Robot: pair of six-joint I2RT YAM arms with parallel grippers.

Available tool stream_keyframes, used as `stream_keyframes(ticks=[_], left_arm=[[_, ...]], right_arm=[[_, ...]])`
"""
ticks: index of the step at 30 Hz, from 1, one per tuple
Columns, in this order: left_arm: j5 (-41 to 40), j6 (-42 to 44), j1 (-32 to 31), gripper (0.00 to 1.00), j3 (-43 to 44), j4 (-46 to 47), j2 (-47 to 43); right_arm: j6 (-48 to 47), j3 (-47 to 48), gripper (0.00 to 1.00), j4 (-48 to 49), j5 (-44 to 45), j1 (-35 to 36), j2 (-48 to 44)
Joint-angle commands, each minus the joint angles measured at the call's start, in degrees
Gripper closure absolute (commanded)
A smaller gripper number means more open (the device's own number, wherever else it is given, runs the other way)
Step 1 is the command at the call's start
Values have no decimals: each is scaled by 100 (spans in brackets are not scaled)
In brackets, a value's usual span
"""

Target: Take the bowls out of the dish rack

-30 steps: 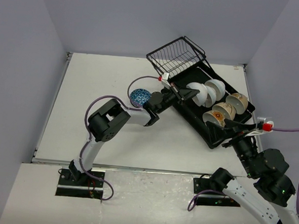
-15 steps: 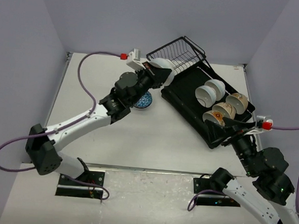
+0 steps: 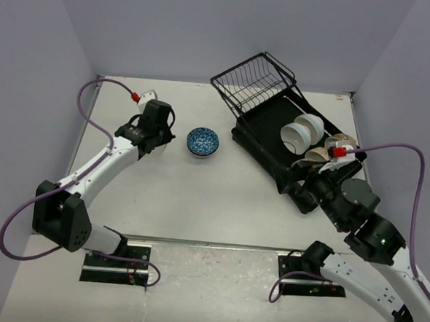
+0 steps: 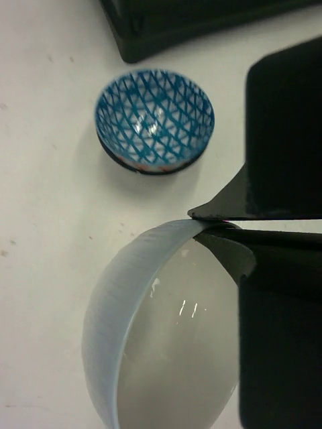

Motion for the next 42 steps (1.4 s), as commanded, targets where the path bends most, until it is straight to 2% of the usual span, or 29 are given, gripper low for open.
stream_keyframes(ticks=[1,8,16,19,21,22,25,27,30,31,33,35,36,39,42], left_arm=[[428,305,249,100,-152,-238,203],[1316,648,558,100,-100,-317,1029],[1001,798,593,100,164,-616,1662],[1158,868,602,98,208,-564,1811],[1255,868,602,82,278,-563,1821],[1238,868,602,70,304,-572,1769],[1037,868,602,56,471,-651,1576],[861,885,602,54,585,-818,1426],[710,868,602,45,709,-932,1023],[710,859,593,36,718,-933,873],[676,868,558,29,709,-898,383],[526,754,348,6,613,-662,-31],[526,675,208,0,517,-460,-269],[805,237,-582,0,-9,453,-1121],[1482,-377,-813,0,-449,1684,-1246]], right_arm=[[-124,175,1,-280,-335,1,312],[-176,122,1,-536,-582,9,639],[-256,43,1,-474,-758,1,656],[-247,8,1,-457,-767,1,656],[-238,-36,1,-439,-740,9,674],[-229,-36,1,-448,-714,1,709],[-220,-10,1,-465,-705,1,875],[-177,16,1,-439,-714,9,1024],[-124,25,1,-255,-837,1,1201],[-115,34,1,-167,-846,1,1349],[-97,104,1,-114,-706,1,1525],[-19,244,1,-149,-452,1,1737],[8,271,1,-149,-354,1,1755],[113,385,1,-122,162,1,1501],[44,491,1,-253,751,1,1263]])
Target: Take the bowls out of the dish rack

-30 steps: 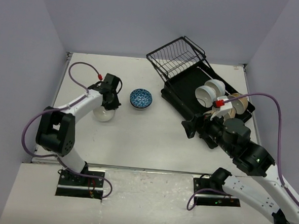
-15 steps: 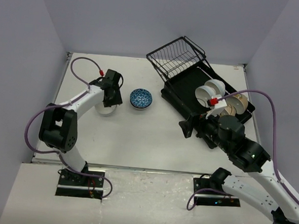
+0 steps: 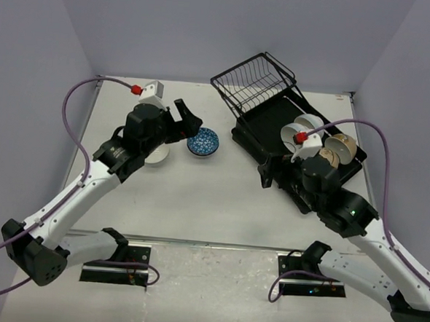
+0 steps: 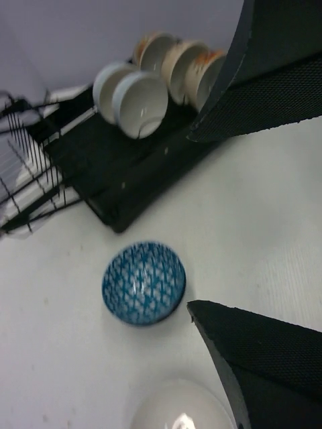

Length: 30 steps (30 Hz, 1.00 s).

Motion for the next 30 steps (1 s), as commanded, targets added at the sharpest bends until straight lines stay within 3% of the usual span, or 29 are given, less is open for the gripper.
stream_keyframes(ticks=[1,4,9,12,16,20,24,30], left_arm=[[827,-869,-267,0,-490,1502,23],[1433,-1397,-451,0,-684,2799,295],[1252,-1845,-865,0,-578,2858,543],[359,-1821,-874,0,-632,1958,156],[-242,-1241,-865,0,-552,919,-476],[-1074,-573,-865,0,-666,-163,-1546],[-1823,-239,-865,0,-833,-1200,-2532],[-2054,394,-865,0,-763,-1845,-3175]], right_arm=[[-52,558,1,26,1039,1,-390],[-88,945,1,-528,1655,1,-337],[-1009,1060,1,-485,1910,-43,-234],[-1817,1411,1,-599,2594,-376,662],[-2529,2033,1,-581,2956,-991,2033],[-3619,2291,1,-21,2878,-1203,3036],[-4131,2729,23,-45,3080,-1352,3950],[-4386,2853,23,-37,3326,-1440,4821]])
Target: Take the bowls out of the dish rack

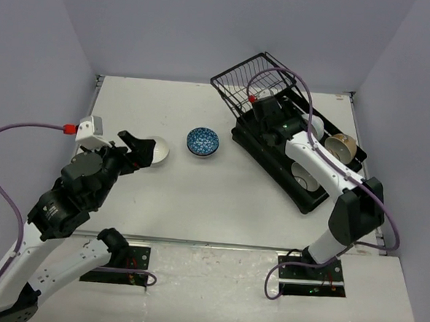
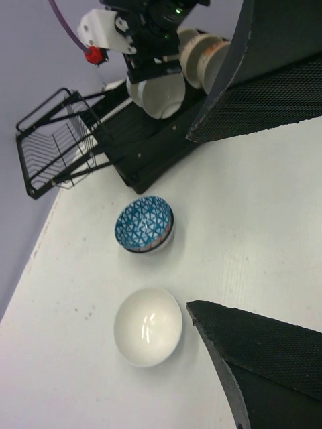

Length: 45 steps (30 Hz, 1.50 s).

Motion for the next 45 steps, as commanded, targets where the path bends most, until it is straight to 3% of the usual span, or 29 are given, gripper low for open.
stream_keyframes(ticks=[1,7,14,19,30,45], left_arm=[[-381,678,22,0,-70,-569,-89],[-240,943,22,0,-694,-155,-266],[-267,1163,22,0,-879,-32,-345],[-197,1207,22,0,-941,21,-415],[-144,1251,14,0,-958,92,-477],[-73,1304,22,0,-967,153,-424]], right_arm=[[-402,305,23,151,404,-48,399],[-112,358,29,186,738,-145,910],[-470,-142,32,1404,1335,-330,1131],[-630,-292,36,1645,1441,-391,1464],[-402,-451,64,2103,1775,-409,1588],[-454,-662,89,2717,1960,-418,1439]])
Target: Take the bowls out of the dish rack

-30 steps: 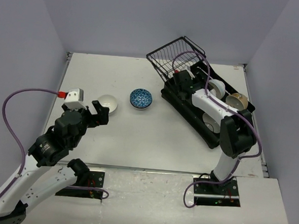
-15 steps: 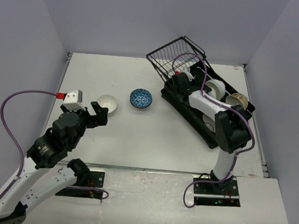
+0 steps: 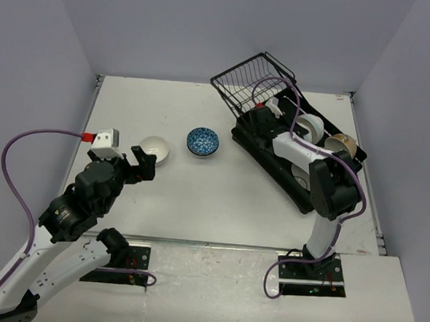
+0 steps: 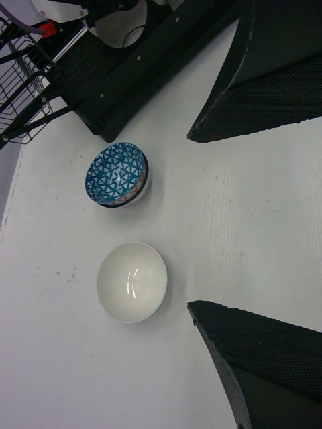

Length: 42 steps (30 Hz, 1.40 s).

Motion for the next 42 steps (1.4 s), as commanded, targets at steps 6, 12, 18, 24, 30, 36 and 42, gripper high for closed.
stream_keyframes(ticks=[6,12,18,24,30,36,42], left_arm=[[43,187,22,0,-32,247,44],[95,214,22,0,-32,273,35],[148,249,14,0,-41,300,88],[157,257,22,0,-41,300,114],[113,249,31,0,-32,309,105],[78,249,31,0,-41,291,96],[7,240,31,0,-32,274,88]], right_arm=[[-566,-383,100,1973,-90,28,-260],[-2920,-1218,100,5433,60,37,-384],[-6780,-1518,100,9878,-10,55,265],[-7713,-1306,100,10909,-81,81,715],[-7608,-1421,100,10831,-151,257,540],[-6766,-1578,100,9839,-134,494,57],[-4614,-1676,100,7239,-116,582,-681]])
